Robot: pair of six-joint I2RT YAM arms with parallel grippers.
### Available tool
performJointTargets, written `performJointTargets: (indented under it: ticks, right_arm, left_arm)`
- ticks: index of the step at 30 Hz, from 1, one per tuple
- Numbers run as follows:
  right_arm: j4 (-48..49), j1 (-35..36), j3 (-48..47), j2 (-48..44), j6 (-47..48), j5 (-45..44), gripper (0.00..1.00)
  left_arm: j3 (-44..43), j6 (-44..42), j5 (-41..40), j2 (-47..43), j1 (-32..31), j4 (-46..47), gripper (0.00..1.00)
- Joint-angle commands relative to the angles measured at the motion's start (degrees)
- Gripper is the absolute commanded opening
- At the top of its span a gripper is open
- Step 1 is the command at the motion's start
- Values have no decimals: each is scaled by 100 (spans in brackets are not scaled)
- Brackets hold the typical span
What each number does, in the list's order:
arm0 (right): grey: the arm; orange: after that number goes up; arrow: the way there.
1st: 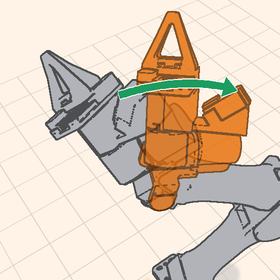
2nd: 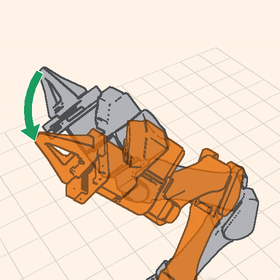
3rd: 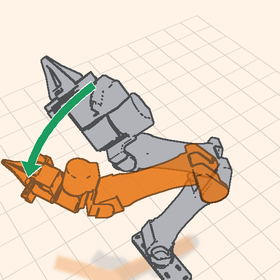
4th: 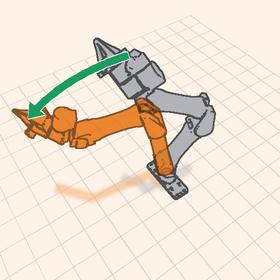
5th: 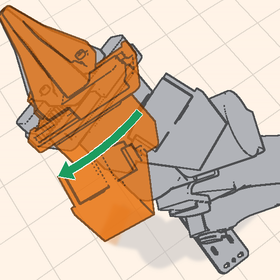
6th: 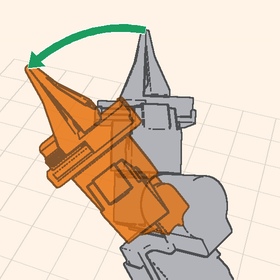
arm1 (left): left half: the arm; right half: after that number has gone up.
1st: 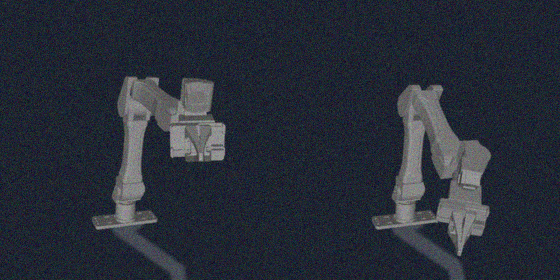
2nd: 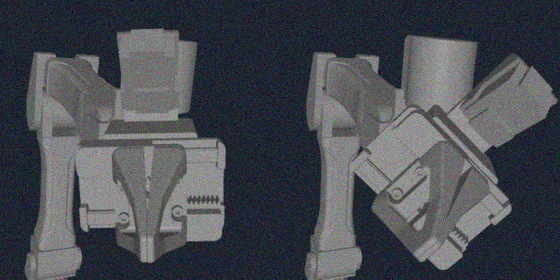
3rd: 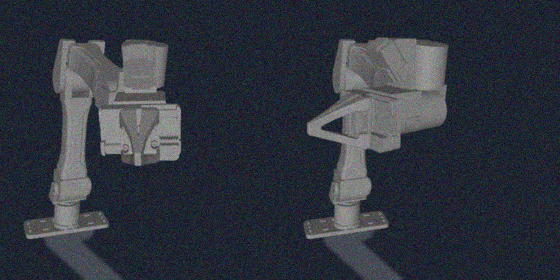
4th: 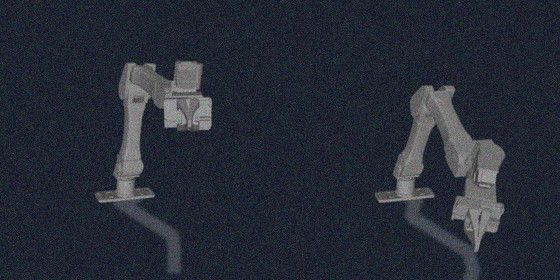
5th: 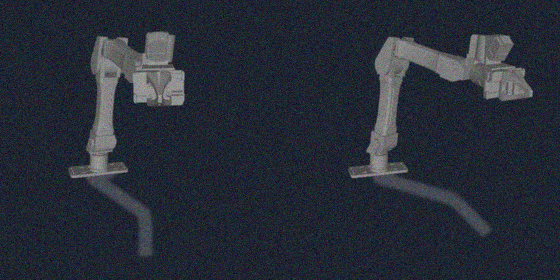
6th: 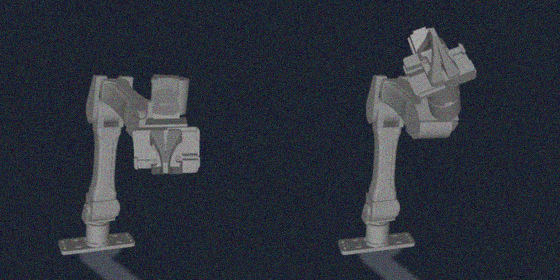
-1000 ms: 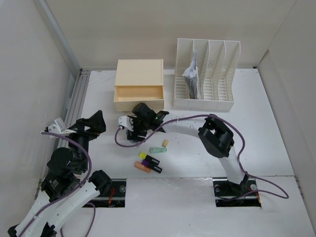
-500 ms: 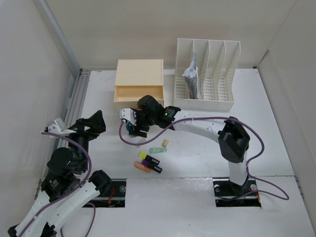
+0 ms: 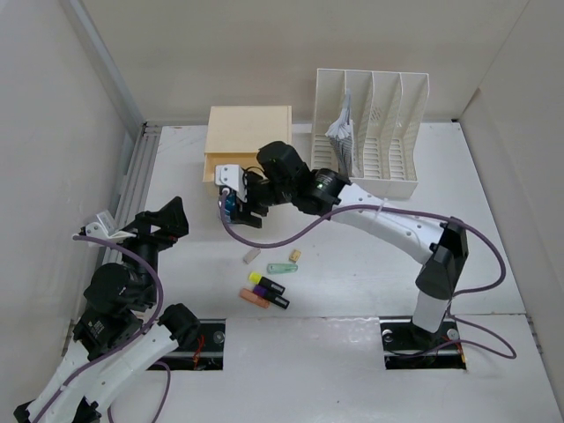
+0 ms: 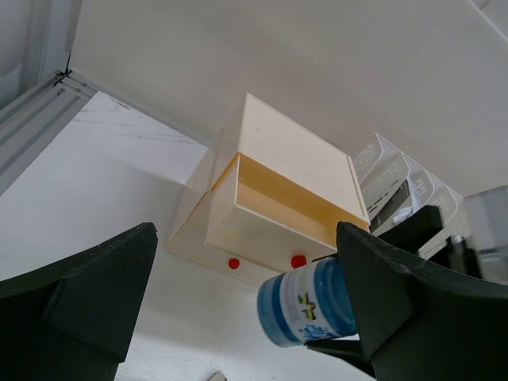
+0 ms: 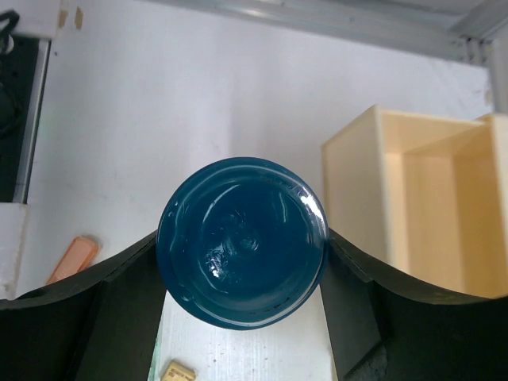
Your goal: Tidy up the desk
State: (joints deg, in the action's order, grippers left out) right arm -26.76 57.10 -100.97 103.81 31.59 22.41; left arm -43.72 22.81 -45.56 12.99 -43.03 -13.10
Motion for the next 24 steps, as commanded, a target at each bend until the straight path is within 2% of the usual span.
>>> performJointTargets:
  ticks: [1, 6, 11, 18, 24]
  right_arm:
    - [31, 64, -529, -414, -74, -18, 34]
    - [-101, 64, -871, -537, 39, -342, 34]
    - [-39, 64, -925, -590, 110, -1262, 34]
    - [654, 64, -451, -651, 163, -2415, 34]
    - [1085, -59, -345, -651, -4, -2952, 33]
  left_arm:
    - [13, 31, -76, -7, 66, 141, 94]
    - [13, 31, -76, -7, 66, 141, 94]
    - [13, 31, -76, 45, 66, 141, 94]
    - [66, 31, -76, -7, 66, 89, 94]
    - [66, 31, -23, 45, 66, 89, 94]
